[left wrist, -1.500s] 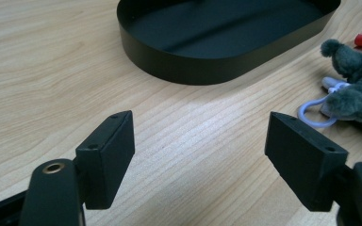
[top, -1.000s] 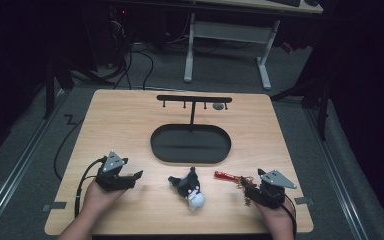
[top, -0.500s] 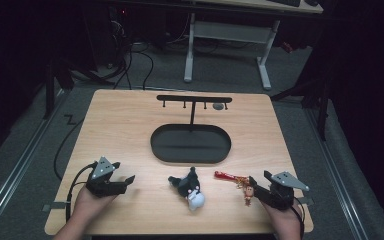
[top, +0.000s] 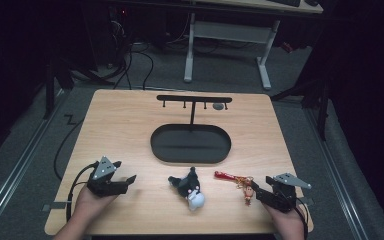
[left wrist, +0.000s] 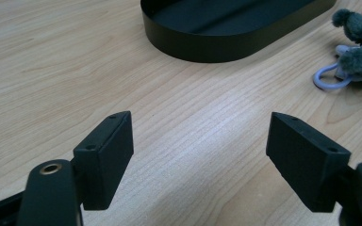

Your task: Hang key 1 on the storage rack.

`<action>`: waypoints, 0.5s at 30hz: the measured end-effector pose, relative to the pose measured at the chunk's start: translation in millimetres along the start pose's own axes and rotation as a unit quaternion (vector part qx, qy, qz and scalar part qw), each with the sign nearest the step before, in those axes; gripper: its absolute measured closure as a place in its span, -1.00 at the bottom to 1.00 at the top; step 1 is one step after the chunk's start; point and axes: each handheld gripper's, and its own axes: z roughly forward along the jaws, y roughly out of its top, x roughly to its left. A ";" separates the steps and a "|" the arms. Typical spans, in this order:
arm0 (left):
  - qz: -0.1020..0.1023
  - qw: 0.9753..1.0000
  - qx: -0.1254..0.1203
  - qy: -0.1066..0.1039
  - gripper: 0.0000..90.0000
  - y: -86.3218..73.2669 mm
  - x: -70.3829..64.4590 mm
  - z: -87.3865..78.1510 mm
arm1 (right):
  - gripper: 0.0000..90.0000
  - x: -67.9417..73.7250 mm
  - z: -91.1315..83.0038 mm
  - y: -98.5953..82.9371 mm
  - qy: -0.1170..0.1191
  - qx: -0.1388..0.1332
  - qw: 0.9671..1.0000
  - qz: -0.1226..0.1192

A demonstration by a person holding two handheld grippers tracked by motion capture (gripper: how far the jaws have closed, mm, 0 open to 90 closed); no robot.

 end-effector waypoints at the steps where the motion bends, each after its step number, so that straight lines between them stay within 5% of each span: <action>1: 0.002 1.000 0.000 -0.001 -0.46 -0.2 -0.9 0.1 | -0.20 0.7 0.6 -0.8 0.000 0.013 1.000 -0.001; 9: 0.017 1.000 0.004 -0.011 -0.46 1.2 -7.0 4.0 | -0.21 12.4 -1.3 -1.8 0.010 0.063 0.998 -0.011; 15: 0.028 1.000 0.003 -0.014 -0.46 3.3 -11.5 5.2 | -0.24 22.1 -4.7 8.3 0.017 0.112 0.993 -0.016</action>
